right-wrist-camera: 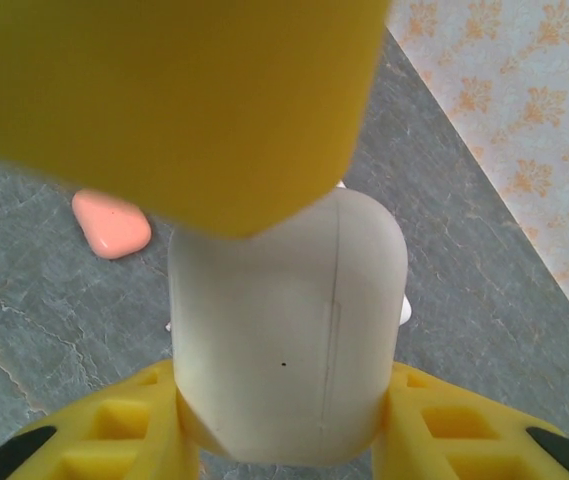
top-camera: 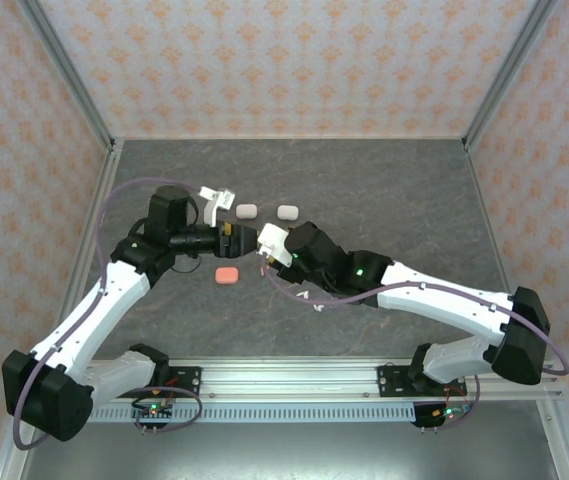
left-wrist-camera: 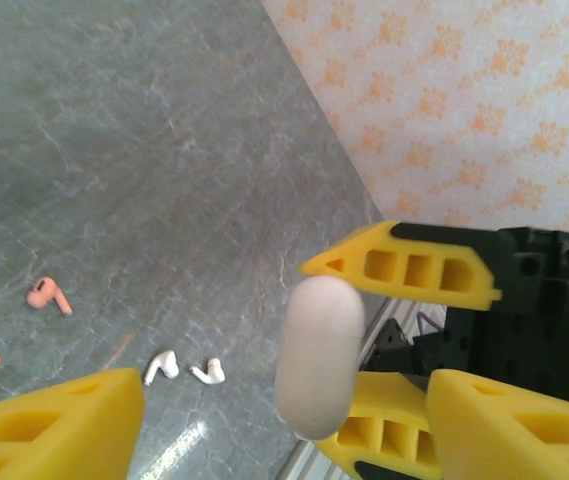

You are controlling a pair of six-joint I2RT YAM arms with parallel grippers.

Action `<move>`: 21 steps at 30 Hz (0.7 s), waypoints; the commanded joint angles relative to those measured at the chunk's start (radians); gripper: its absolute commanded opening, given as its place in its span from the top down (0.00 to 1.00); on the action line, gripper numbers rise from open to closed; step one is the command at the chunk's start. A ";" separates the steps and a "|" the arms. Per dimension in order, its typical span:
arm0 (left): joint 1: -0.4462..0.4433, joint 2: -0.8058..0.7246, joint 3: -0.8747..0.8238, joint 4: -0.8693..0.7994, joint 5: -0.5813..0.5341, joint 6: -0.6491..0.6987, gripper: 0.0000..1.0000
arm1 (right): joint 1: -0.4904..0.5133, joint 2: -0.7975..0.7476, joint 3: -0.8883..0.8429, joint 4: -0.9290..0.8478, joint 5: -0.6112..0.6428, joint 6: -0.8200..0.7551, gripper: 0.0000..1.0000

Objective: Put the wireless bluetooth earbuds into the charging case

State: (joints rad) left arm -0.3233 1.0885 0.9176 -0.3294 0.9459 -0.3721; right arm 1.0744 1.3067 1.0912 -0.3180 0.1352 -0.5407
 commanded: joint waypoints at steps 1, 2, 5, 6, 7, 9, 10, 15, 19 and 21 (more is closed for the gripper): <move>-0.021 0.014 0.032 0.021 0.047 0.027 0.30 | -0.003 -0.027 0.000 0.033 0.024 -0.002 0.60; -0.026 0.020 0.030 0.024 0.051 0.027 0.31 | -0.004 -0.025 0.001 0.035 0.023 0.000 0.60; -0.044 0.033 0.028 0.046 0.066 0.026 0.35 | -0.005 -0.019 0.008 0.034 0.011 0.008 0.60; -0.051 0.036 0.027 0.059 0.072 0.023 0.37 | -0.004 -0.017 0.011 0.034 0.008 0.012 0.60; -0.056 0.040 0.022 0.078 0.081 0.016 0.39 | -0.004 -0.016 0.013 0.037 0.005 0.013 0.60; -0.065 0.046 0.017 0.105 0.091 0.008 0.45 | -0.004 -0.011 0.016 0.040 0.007 0.014 0.60; -0.066 0.047 0.015 0.111 0.091 0.006 0.49 | -0.004 -0.006 0.019 0.041 0.011 0.015 0.60; -0.075 0.054 0.009 0.135 0.097 0.002 0.59 | -0.004 0.007 0.033 0.038 0.011 0.027 0.60; -0.076 0.055 0.009 0.130 0.096 0.007 0.76 | -0.004 0.012 0.037 0.033 0.004 0.031 0.60; -0.077 0.052 0.009 0.127 0.092 0.008 0.83 | -0.006 0.011 0.041 0.025 0.002 0.038 0.60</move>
State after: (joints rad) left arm -0.3855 1.1500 0.9173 -0.2504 0.9913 -0.3649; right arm 1.0702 1.3060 1.0943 -0.3084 0.1387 -0.5232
